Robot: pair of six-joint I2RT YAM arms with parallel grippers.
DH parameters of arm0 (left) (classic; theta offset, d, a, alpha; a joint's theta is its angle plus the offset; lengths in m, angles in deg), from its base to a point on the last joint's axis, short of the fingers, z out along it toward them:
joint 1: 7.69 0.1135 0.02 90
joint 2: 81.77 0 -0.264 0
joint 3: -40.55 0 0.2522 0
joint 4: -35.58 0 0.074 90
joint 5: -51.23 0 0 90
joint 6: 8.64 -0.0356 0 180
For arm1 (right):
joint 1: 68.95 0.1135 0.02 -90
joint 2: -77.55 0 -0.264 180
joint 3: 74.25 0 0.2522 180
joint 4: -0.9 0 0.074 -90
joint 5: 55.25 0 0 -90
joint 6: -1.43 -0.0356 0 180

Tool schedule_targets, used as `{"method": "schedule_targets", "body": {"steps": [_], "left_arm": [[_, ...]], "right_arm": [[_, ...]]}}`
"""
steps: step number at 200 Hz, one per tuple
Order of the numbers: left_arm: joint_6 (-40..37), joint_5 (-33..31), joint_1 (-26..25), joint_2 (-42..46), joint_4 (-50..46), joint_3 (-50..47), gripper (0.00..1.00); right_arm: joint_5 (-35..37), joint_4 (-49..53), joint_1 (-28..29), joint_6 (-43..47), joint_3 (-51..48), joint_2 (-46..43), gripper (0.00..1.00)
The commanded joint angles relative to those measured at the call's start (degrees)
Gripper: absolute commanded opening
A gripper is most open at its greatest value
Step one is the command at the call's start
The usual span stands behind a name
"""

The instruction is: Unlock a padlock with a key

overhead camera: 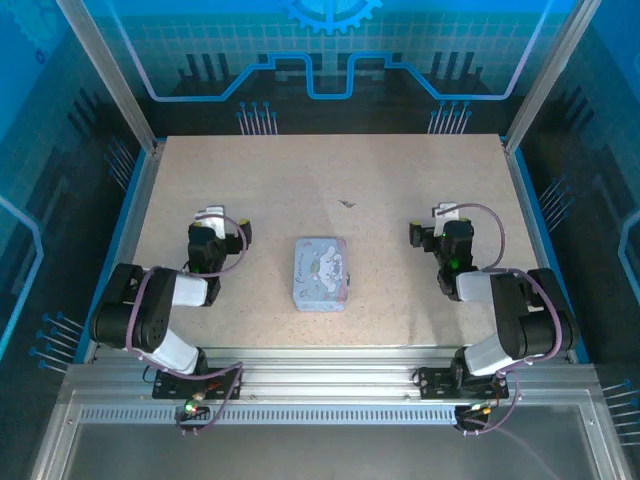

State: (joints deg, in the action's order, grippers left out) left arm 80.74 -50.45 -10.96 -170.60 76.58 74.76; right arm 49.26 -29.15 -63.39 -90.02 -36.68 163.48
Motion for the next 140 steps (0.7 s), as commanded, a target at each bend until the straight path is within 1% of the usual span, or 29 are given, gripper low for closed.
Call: {"method": "schedule_targets", "body": {"steps": [1,7,11,20,140], "left_arm": [[-0.76,0.97,0.11,-0.2,1.04,0.11,0.99],[0.31,0.93,0.92,-0.13,-0.87,1.07,0.99],[1.02,2.27,1.76,0.08,-1.87,1.44,0.99],[1.55,3.71,2.72,0.08,-1.41,1.15,0.99],[1.41,3.73,2.65,0.07,-1.53,1.21,0.99]], "right_arm": [[0.35,-1.8,-0.08,-0.55,-0.21,0.2,1.0],[0.35,-1.8,-0.1,-0.5,-0.25,0.2,1.0],[0.35,-1.8,-0.1,-0.53,-0.21,0.2,1.0],[0.35,-1.8,-0.11,-0.55,-0.26,0.18,1.0],[0.35,-1.8,-0.11,-0.48,-0.26,0.2,1.0]]}}
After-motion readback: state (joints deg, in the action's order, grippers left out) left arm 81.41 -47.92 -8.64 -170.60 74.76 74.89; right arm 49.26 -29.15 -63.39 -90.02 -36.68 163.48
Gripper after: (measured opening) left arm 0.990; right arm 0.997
